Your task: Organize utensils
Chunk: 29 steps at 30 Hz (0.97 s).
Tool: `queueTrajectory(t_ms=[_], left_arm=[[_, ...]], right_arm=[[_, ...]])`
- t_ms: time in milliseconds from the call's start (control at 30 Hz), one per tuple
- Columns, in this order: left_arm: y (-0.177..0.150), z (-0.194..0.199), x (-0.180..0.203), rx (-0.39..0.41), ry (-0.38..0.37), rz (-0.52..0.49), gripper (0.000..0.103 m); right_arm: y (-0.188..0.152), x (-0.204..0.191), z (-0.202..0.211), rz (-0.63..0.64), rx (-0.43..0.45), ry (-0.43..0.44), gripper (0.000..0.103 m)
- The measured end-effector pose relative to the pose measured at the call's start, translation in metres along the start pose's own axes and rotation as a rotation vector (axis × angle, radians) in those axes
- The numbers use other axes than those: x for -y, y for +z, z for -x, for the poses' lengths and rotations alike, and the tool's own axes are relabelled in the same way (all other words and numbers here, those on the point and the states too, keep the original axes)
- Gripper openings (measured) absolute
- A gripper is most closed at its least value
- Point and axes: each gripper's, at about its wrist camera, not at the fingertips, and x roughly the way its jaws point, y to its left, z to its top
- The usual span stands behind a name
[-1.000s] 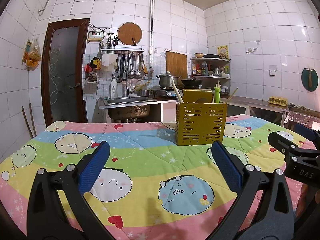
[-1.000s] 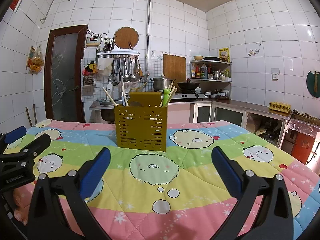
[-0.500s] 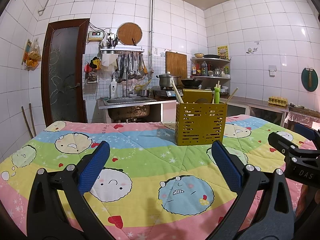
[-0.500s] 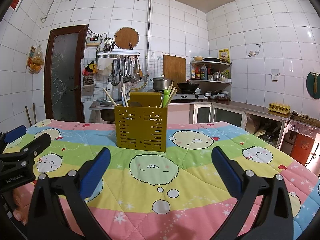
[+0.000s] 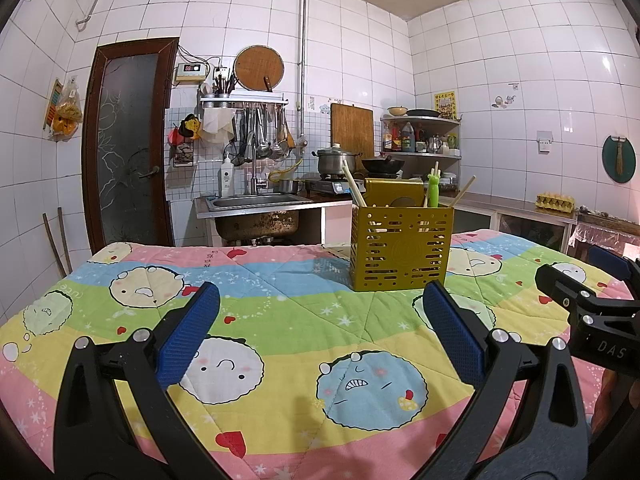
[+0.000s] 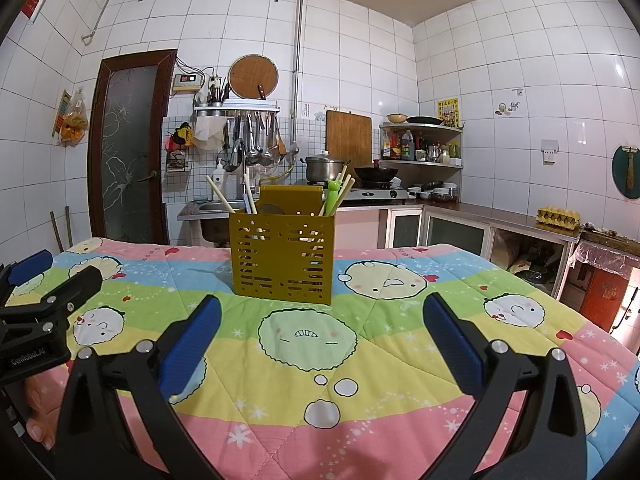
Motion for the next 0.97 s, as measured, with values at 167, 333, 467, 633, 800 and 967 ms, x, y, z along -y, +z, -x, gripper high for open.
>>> queueTrajectory(t_ms=[167, 333, 467, 633, 800, 967], left_arm=[[0.0006, 0.0014, 0.0004, 0.000, -0.001, 0.000, 0.098], [0.0006, 0.0013, 0.0007, 0.001, -0.001, 0.000, 0.098], [0.0004, 0.0013, 0.0006, -0.001, 0.000, 0.000, 0.098], [0.0011, 0.0017, 0.0013, 0.002, -0.001, -0.002, 0.098], [0.0014, 0.0017, 0.0017, 0.004, -0.005, -0.004, 0.098], [0.0015, 0.0015, 0.0017, 0.002, -0.006, -0.003, 0.098]], right_arm=[[-0.0001, -0.0001, 0.0003, 0.000, 0.000, 0.000, 0.099], [-0.0001, -0.0003, 0.0006, 0.001, 0.001, 0.000, 0.099], [-0.0002, -0.0004, 0.0008, 0.001, 0.001, 0.000, 0.099], [-0.0002, -0.0004, 0.0007, 0.002, 0.001, 0.000, 0.099], [-0.0003, -0.0002, 0.0004, 0.002, 0.001, 0.000, 0.099], [-0.0004, -0.0003, 0.0005, 0.002, 0.001, 0.000, 0.099]])
